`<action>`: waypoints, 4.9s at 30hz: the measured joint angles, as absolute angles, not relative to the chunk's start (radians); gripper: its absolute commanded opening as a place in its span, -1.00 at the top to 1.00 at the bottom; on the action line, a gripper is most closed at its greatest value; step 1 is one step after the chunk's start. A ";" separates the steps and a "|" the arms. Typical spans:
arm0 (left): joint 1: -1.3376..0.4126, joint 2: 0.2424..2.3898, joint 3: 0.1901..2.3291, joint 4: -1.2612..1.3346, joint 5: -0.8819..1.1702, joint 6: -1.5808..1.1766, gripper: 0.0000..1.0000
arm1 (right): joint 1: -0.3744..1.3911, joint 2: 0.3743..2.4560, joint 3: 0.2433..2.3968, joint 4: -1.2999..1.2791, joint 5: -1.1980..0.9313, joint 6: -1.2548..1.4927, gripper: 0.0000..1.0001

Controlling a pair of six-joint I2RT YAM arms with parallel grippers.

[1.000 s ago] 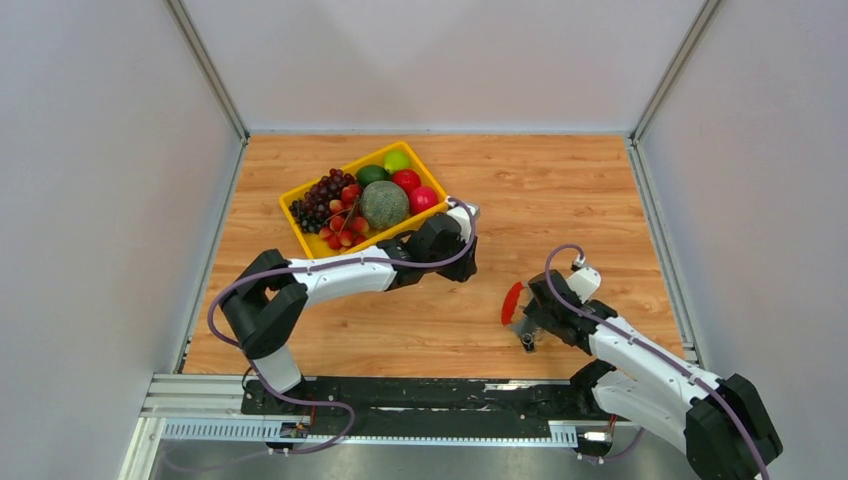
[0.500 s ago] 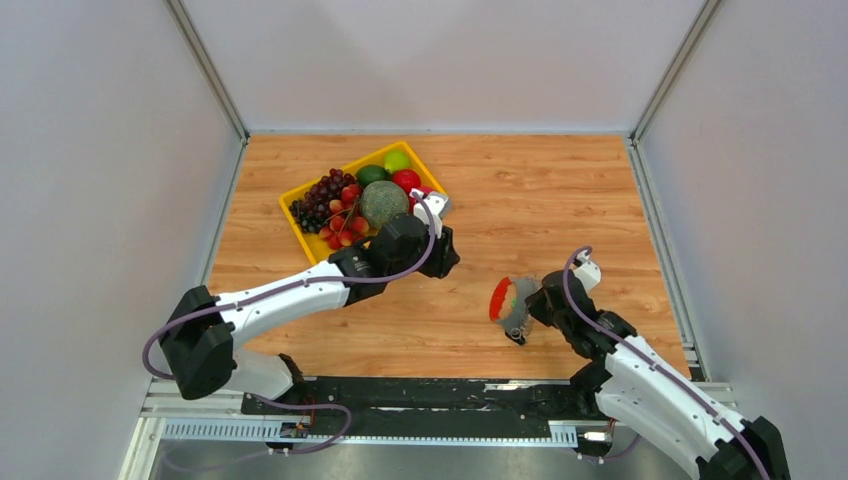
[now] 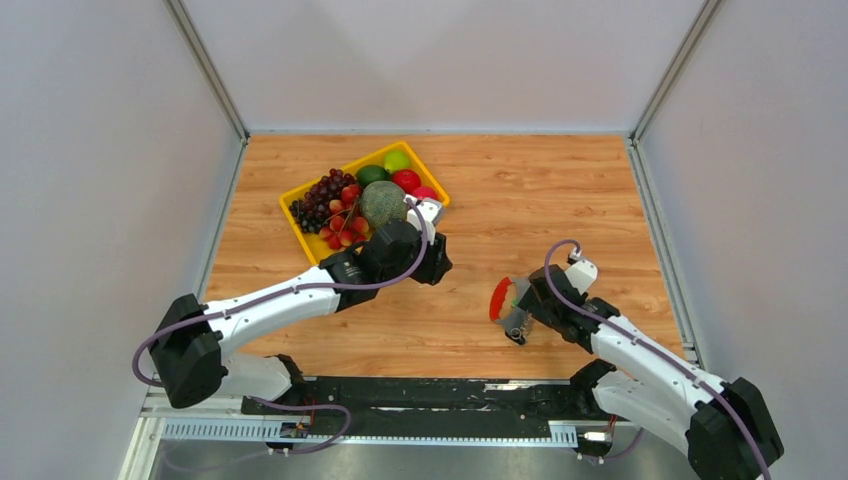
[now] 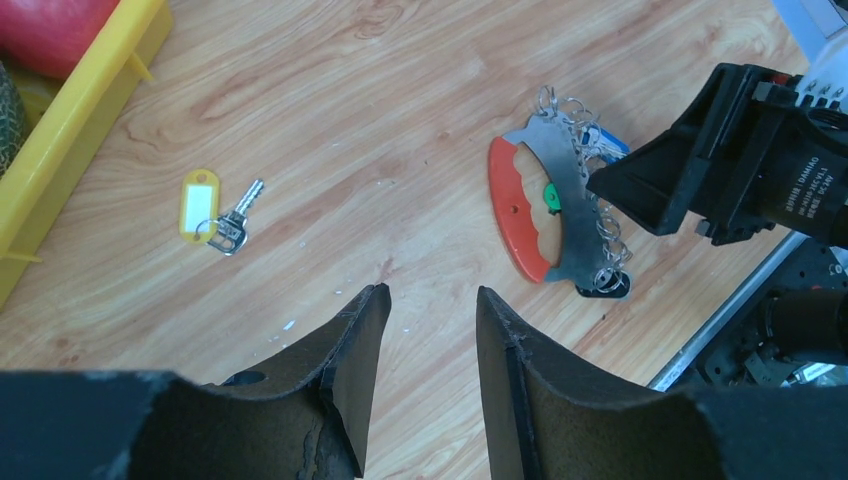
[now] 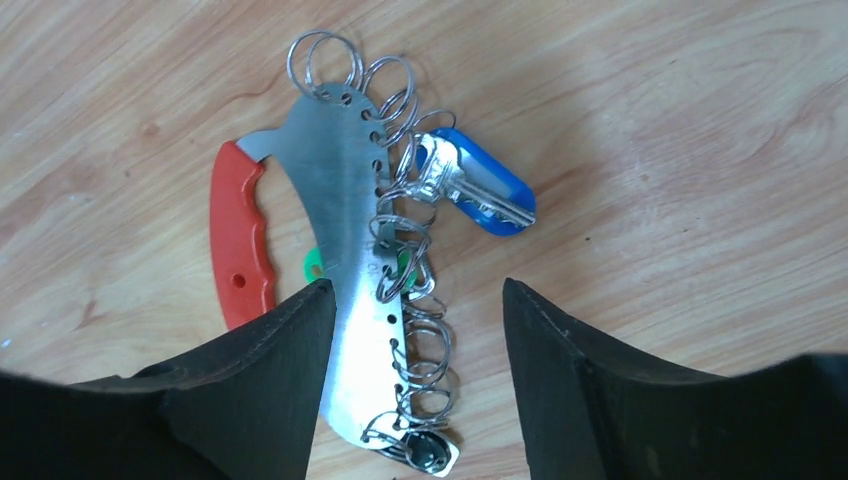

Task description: Remove the keys from the keyring

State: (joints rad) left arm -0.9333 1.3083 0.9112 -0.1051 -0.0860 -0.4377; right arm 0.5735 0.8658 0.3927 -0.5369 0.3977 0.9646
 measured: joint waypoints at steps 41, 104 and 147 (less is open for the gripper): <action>-0.933 1.191 0.788 -0.078 0.068 -0.321 -0.57 | 0.573 0.656 0.492 -0.393 0.095 0.756 1.00; -1.087 1.220 0.513 0.512 0.233 -0.019 -0.17 | 0.573 0.666 0.669 -0.315 -0.411 0.504 1.00; -1.105 1.095 0.861 -0.307 0.080 0.176 1.00 | 0.573 0.605 0.550 -0.258 -0.398 0.414 -0.84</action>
State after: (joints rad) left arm -1.1053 1.0954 0.8608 -0.3069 0.0799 0.1761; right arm 0.5732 0.6052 0.5495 -0.2584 -0.3985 0.4145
